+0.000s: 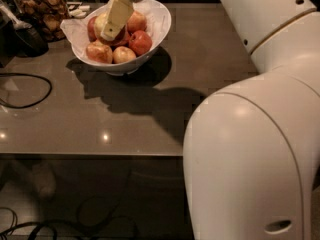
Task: Pick apple from white bowl
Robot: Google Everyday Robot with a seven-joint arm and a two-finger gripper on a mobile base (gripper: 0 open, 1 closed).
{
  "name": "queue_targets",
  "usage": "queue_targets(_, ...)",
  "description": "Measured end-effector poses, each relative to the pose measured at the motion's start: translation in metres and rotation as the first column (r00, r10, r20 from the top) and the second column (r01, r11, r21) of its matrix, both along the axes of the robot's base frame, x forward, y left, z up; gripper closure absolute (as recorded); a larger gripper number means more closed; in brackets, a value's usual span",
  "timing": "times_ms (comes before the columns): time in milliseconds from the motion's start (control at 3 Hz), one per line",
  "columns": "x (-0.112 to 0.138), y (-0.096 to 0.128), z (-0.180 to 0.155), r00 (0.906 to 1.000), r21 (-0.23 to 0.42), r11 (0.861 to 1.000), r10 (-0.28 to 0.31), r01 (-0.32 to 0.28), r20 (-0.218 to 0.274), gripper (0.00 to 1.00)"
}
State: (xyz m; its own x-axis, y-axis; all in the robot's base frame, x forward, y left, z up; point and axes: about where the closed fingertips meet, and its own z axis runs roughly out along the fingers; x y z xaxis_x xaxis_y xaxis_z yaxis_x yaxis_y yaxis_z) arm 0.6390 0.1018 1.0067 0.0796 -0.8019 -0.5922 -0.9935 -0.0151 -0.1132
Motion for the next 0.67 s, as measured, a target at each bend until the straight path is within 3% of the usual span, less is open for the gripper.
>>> queue_targets(333, -0.035, 0.012, 0.030, 0.9947, 0.055, 0.993, 0.102, -0.103, 0.014, 1.00)
queue_targets(667, -0.066, 0.020, 0.054, 0.9866, 0.091, 0.983, 0.160, -0.162, 0.033, 1.00)
